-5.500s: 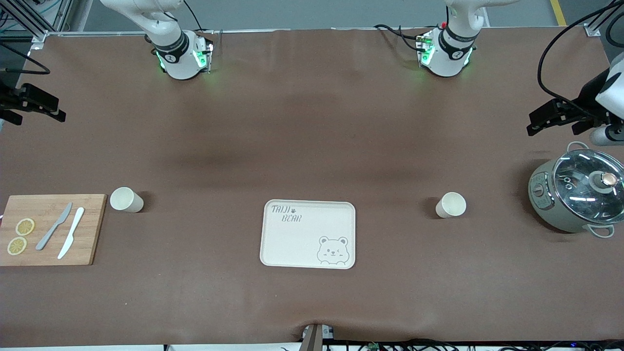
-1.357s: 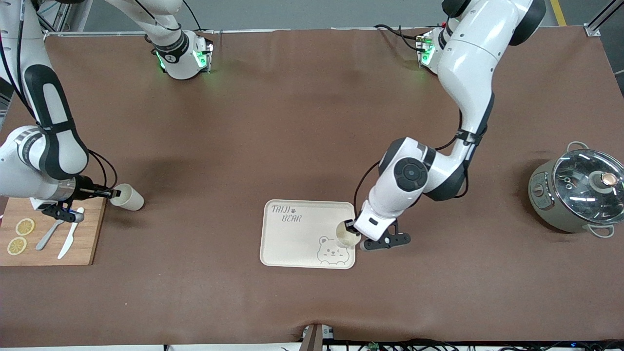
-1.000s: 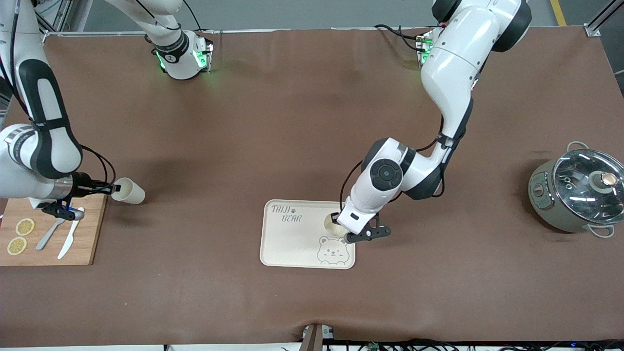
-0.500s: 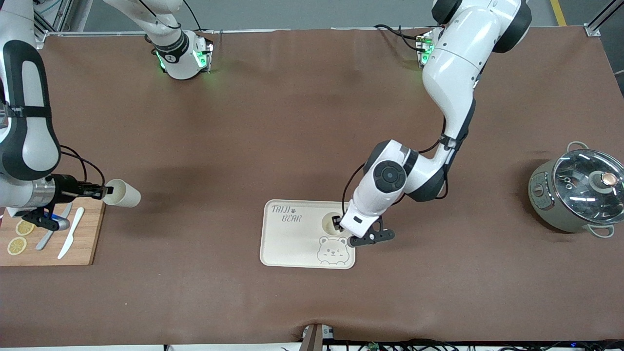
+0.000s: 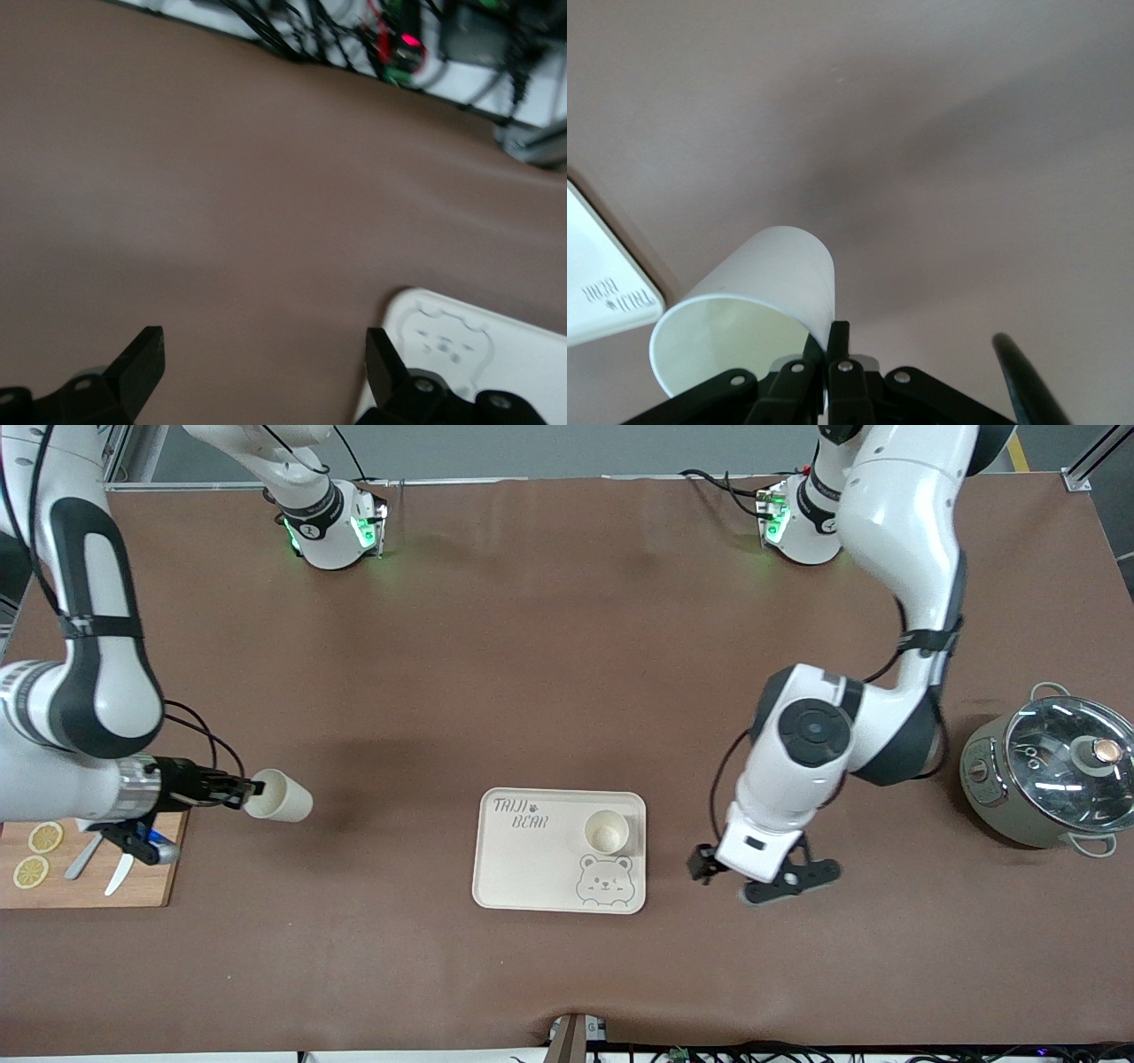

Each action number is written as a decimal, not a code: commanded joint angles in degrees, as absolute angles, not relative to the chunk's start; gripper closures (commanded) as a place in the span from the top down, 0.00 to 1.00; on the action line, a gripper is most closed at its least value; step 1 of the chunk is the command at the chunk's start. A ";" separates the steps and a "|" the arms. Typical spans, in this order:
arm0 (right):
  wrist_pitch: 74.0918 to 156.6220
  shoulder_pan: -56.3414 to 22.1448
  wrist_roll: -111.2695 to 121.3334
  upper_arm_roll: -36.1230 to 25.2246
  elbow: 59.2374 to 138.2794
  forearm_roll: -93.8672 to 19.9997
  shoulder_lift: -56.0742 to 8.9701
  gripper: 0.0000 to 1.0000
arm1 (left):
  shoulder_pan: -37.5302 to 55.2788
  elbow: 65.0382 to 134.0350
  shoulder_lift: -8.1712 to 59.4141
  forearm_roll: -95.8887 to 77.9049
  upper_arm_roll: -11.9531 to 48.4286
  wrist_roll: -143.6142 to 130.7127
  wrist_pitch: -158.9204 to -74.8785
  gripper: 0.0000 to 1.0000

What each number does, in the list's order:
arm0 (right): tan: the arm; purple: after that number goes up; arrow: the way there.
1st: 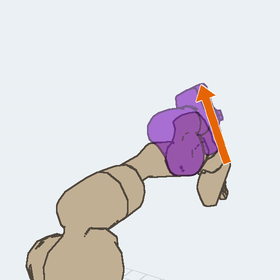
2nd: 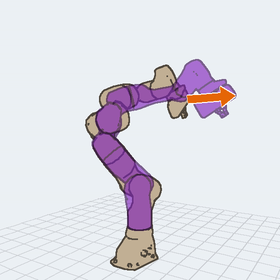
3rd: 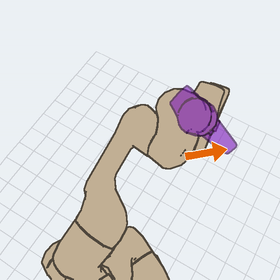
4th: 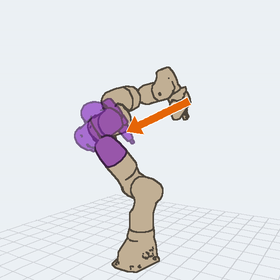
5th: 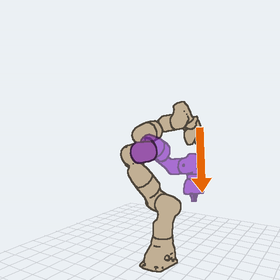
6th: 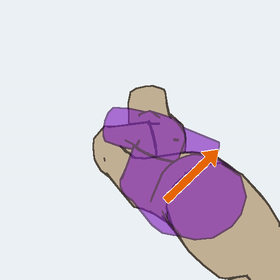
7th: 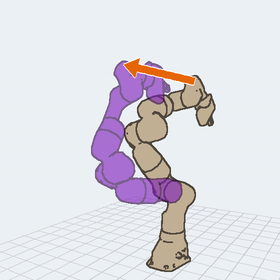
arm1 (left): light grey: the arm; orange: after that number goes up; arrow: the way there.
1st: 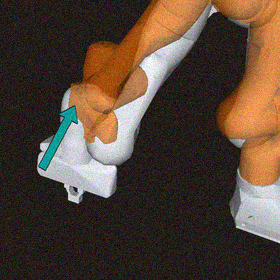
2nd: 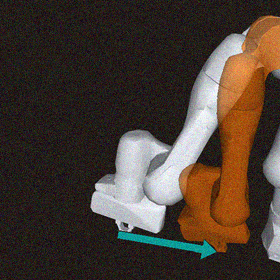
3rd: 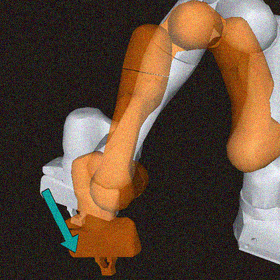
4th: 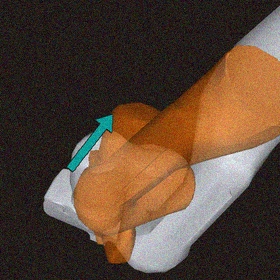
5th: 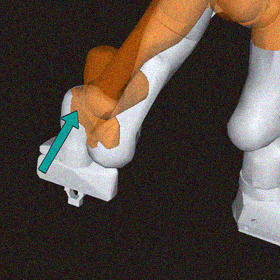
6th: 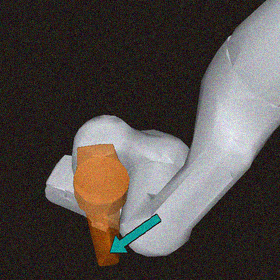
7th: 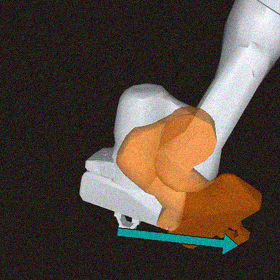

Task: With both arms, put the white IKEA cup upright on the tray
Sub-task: 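Open the left gripper and lift away while the right gripper lifts its cup, then carry the cup with the right gripper onto the tray while the left gripper retracts, then open the right gripper beside the first cup and pull it back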

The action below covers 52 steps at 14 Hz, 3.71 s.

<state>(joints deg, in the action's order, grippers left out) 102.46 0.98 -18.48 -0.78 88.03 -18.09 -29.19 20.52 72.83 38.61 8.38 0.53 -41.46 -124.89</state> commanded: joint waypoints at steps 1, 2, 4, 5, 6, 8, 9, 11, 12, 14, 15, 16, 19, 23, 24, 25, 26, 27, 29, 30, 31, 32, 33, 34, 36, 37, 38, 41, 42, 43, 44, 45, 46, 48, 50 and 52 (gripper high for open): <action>105.36 -4.73 -28.71 -1.14 84.55 -19.16 -32.16 0.00 | 16.37 74.79 33.68 11.33 0.53 -38.60 -119.82 1.00; 107.56 -6.57 -32.22 -1.14 84.55 -19.16 -32.52 0.00 | 14.69 74.79 32.01 11.34 0.61 -36.32 -117.79 1.00; 110.82 -9.83 -38.73 -1.06 84.46 -19.25 -33.39 0.00 | 11.88 74.79 29.19 11.25 0.62 -31.75 -114.45 1.00; 112.05 -11.41 -42.07 -1.05 84.38 -19.34 -34.01 0.00 | 10.47 74.79 27.96 11.25 0.70 -29.47 -113.30 1.00; 113.28 -13.51 -44.88 -1.05 84.38 -19.25 -34.19 0.00 | 9.50 74.79 26.73 11.25 0.70 -27.53 -112.33 1.00; 115.92 -16.42 -49.98 -1.06 84.38 -19.42 -35.32 0.00 | 7.31 74.79 24.53 11.08 0.79 -23.66 -110.05 1.00; 117.23 -17.91 -52.88 -1.05 84.29 -19.42 -35.94 0.00 | 5.90 74.79 23.83 10.64 0.79 -21.64 -109.26 1.00; 119.78 -21.08 -57.46 -1.05 84.37 -19.42 -36.91 0.00 | 3.79 74.79 22.16 10.46 0.88 -17.16 -105.84 1.00; 120.93 -22.05 -59.57 -1.05 84.38 -19.42 -37.61 0.00 | 2.91 74.79 21.10 10.28 0.88 -13.83 -104.43 1.00; 123.65 -23.90 -62.48 -1.05 84.38 -19.42 -38.67 0.00 | 2.11 74.71 19.17 10.02 0.97 -10.65 -100.84 1.00; 124.62 -24.60 -63.45 -1.05 84.38 -19.42 -39.28 0.00 | 1.76 74.79 18.46 9.85 0.97 -9.76 -99.42 1.00; 125.32 -25.57 -63.98 -1.05 84.38 -19.42 -39.81 0.00 | 1.32 74.79 17.59 9.84 0.97 -8.02 -98.27 1.00; 128.58 -27.59 -66.88 -1.05 84.29 -19.42 -41.39 0.00 | -0.34 75.40 15.47 9.67 1.14 -1.68 -94.75 1.00; 129.02 -28.56 -67.85 -1.05 84.29 -19.42 -42.36 0.00 | -2.81 80.41 10.47 5.28 1.14 3.60 -92.91 1.00; 129.81 -28.83 -67.85 -1.05 84.29 -19.42 -42.62 0.00 | -2.81 81.81 9.07 4.32 1.14 3.60 -92.81 1.00; 130.68 -28.92 -67.85 -1.05 84.29 -19.42 -42.80 0.05 | -2.81 83.48 7.40 3.61 1.14 3.60 -92.81 1.00; 130.78 -28.92 -67.85 -1.05 84.29 -19.42 -42.80 0.15 | -2.73 85.50 5.47 2.91 1.14 2.82 -92.81 1.00; 130.78 -28.92 -67.68 -1.05 84.29 -19.34 -42.80 0.39 | -2.55 87.69 3.62 2.55 1.32 2.64 -93.16 1.00; 131.74 -28.83 -67.68 -1.05 84.29 -19.16 -43.15 1.00 | -2.55 91.30 0.19 2.46 3.50 1.68 -93.16 1.00; 131.84 -28.48 -66.89 -1.05 84.29 -19.16 -43.15 1.00 | -2.55 93.06 -1.48 2.46 4.04 0.71 -93.16 1.00; 131.84 -28.39 -66.62 -1.05 84.29 -19.07 -42.89 1.00 | -2.55 94.99 -3.23 2.46 4.39 0.18 -93.16 1.00; 131.40 -28.21 -66.71 -1.05 84.20 -19.25 -42.46 1.00 | -2.55 97.36 -5.69 2.46 5.26 0.18 -93.34 1.00; 131.22 -28.21 -66.71 -1.05 83.68 -19.25 -42.28 1.00 | -2.64 98.69 -7.10 2.46 5.71 0.09 -93.51 1.00; 131.22 -28.13 -66.71 -1.05 82.37 -19.16 -42.19 1.00 | -2.55 98.70 -7.55 2.46 5.71 0.17 -93.17 1.00; 131.05 -28.04 -66.80 -1.05 81.48 -19.34 -42.10 1.00 | -2.64 98.26 -7.99 2.46 5.71 0.18 -91.50 1.00; 130.26 -27.95 -66.80 -1.05 81.47 -19.34 -41.75 1.00 | -2.72 97.74 -8.09 2.46 5.71 0.26 -90.97 1.00; 127.99 -27.86 -66.97 -1.14 81.30 -19.34 -40.62 1.00 | -2.90 96.17 -7.91 2.46 5.45 0.96 -90.44 1.00; 120.18 -24.98 -67.06 -1.41 78.06 -19.16 -37.98 1.00 | -2.90 93.35 -6.95 2.55 5.36 0.97 -89.21 1.00; 117.19 -23.13 -66.54 -1.41 77.44 -18.73 -35.97 1.00 | -2.90 92.64 -6.94 2.55 5.36 1.05 -88.34 1.00; 115.07 -20.85 -66.53 -1.23 77.34 -19.33 -34.90 1.00 | -2.81 91.68 -6.94 2.55 5.36 1.05 -85.81 1.00; 114.35 -19.18 -66.27 -1.06 77.34 -18.99 -33.67 1.00 | -2.81 91.41 -6.94 2.55 5.36 1.32 -83.52 1.00; 113.30 -18.55 -64.88 -1.32 77.69 -18.81 -31.66 1.00 | -2.90 91.23 -7.03 2.55 5.36 1.32 -82.80 1.00; 110.68 -17.33 -62.60 -1.41 77.70 -18.55 -29.99 1.00 | -2.90 91.06 -7.12 2.55 5.27 1.32 -82.36 1.00; 101.83 -12.86 -56.81 -1.49 77.78 -18.46 -25.86 1.00 | -2.81 90.97 -7.12 2.64 5.45 0.36 -82.27 1.00; 95.39 -8.72 -46.72 -1.58 77.96 -17.67 -21.73 1.00 | -2.90 91.05 -7.21 2.72 5.45 0.18 -82.18 1.00; 91.34 -5.73 -41.15 -1.58 78.13 -13.82 -18.82 1.00 | -2.90 91.05 -7.12 2.55 5.27 0.18 -82.70 1.00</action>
